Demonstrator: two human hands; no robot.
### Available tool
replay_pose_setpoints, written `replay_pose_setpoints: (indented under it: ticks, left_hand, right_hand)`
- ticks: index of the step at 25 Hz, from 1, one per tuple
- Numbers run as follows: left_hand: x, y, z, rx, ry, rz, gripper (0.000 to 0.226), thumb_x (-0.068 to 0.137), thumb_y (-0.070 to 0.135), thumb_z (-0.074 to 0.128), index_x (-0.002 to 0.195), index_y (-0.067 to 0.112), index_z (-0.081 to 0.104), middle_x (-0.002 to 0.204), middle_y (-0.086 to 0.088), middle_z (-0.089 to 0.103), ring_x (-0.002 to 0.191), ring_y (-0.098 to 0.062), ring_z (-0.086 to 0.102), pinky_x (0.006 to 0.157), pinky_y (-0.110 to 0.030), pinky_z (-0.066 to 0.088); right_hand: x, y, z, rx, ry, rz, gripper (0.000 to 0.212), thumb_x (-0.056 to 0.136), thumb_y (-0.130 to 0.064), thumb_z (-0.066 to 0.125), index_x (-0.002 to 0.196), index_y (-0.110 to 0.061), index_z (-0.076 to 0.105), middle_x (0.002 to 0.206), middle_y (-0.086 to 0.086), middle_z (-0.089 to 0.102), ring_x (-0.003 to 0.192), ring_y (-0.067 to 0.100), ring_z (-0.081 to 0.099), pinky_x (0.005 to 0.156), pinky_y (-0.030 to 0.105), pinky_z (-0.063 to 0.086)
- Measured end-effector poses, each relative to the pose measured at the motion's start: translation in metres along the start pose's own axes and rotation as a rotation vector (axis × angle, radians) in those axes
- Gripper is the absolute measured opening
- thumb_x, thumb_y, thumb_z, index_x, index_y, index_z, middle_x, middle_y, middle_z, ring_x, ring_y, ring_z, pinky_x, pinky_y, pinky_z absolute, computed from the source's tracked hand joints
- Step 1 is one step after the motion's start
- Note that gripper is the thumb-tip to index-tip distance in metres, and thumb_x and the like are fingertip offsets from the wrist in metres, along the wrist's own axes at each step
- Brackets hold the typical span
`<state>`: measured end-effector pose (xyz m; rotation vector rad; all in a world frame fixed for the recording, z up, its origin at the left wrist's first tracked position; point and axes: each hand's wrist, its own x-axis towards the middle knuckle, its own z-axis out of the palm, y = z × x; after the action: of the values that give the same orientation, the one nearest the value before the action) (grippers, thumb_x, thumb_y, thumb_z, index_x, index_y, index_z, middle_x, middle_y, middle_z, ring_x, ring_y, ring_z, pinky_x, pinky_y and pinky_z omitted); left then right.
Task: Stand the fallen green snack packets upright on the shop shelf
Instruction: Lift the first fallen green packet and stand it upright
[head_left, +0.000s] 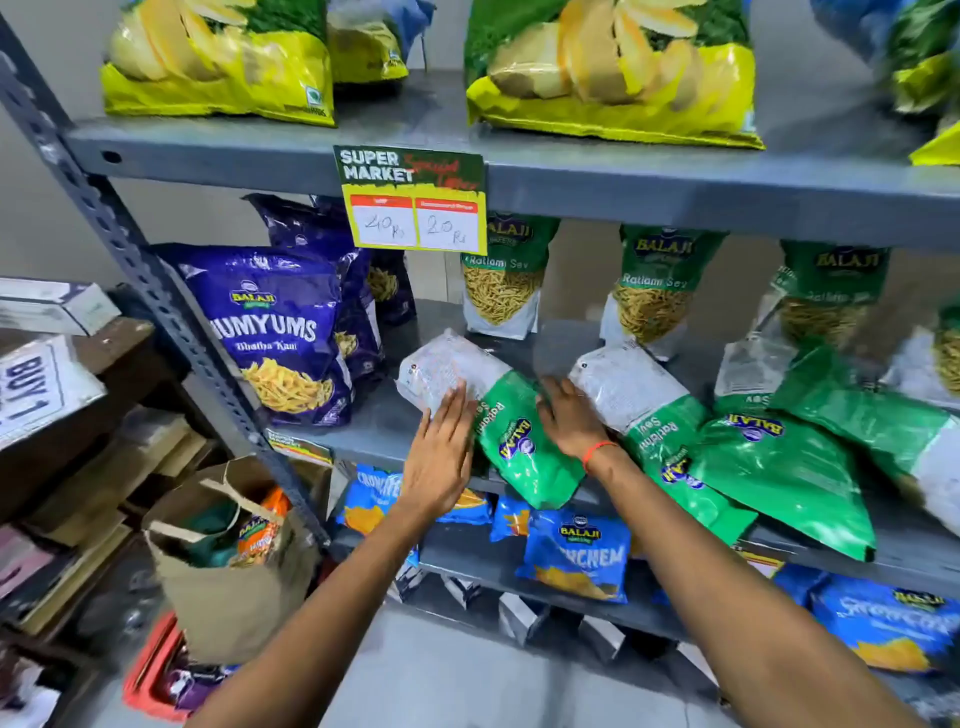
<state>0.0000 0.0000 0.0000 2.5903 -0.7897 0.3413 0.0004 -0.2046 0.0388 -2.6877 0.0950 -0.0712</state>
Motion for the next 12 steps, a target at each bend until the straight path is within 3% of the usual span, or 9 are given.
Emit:
replay_pose_setpoints:
  ticks: [3, 5, 8, 12]
  left_hand:
    - [-0.005, -0.019, 0.004, -0.022, -0.062, 0.074, 0.055, 0.086, 0.001, 0.036, 0.141, 0.007, 0.029, 0.153, -0.011, 0.022, 0.142, -0.021, 0.017, 0.117, -0.046, 0.024]
    - [-0.003, -0.026, 0.006, -0.015, -0.034, 0.060, 0.051, 0.084, -0.006, 0.048, 0.133, 0.005, 0.041, 0.148, -0.012, 0.035, 0.137, -0.025, 0.033, 0.113, -0.043, 0.031]
    - [0.006, -0.028, 0.004, 0.028, 0.008, 0.061, 0.044, 0.084, 0.002, 0.055, 0.127, 0.008, 0.049, 0.141, -0.009, 0.047, 0.128, -0.024, 0.047, 0.108, -0.035, 0.037]
    - [0.009, -0.024, -0.002, -0.092, 0.013, -0.069, 0.044, 0.093, 0.012, 0.046, 0.136, 0.017, 0.039, 0.144, -0.008, 0.045, 0.128, -0.023, 0.046, 0.105, -0.034, 0.040]
  right_hand:
    - [0.012, 0.006, 0.004, 0.077, -0.068, 0.085, 0.037, 0.096, -0.010, 0.036, 0.129, 0.005, 0.043, 0.135, 0.029, 0.047, 0.125, 0.038, 0.044, 0.104, 0.034, 0.030]
    - [0.019, 0.006, 0.005, 0.102, -0.080, 0.139, 0.034, 0.095, -0.008, 0.036, 0.124, 0.006, 0.048, 0.129, 0.031, 0.052, 0.119, 0.040, 0.048, 0.101, 0.036, 0.035]
    - [0.029, -0.001, 0.004, 0.103, -0.114, 0.206, 0.033, 0.096, -0.013, 0.033, 0.116, 0.007, 0.051, 0.124, 0.034, 0.054, 0.114, 0.042, 0.052, 0.098, 0.041, 0.040]
    - [0.043, -0.008, -0.007, 0.121, -0.139, 0.250, 0.038, 0.097, -0.017, 0.031, 0.116, 0.007, 0.052, 0.127, 0.033, 0.053, 0.117, 0.040, 0.052, 0.098, 0.040, 0.042]
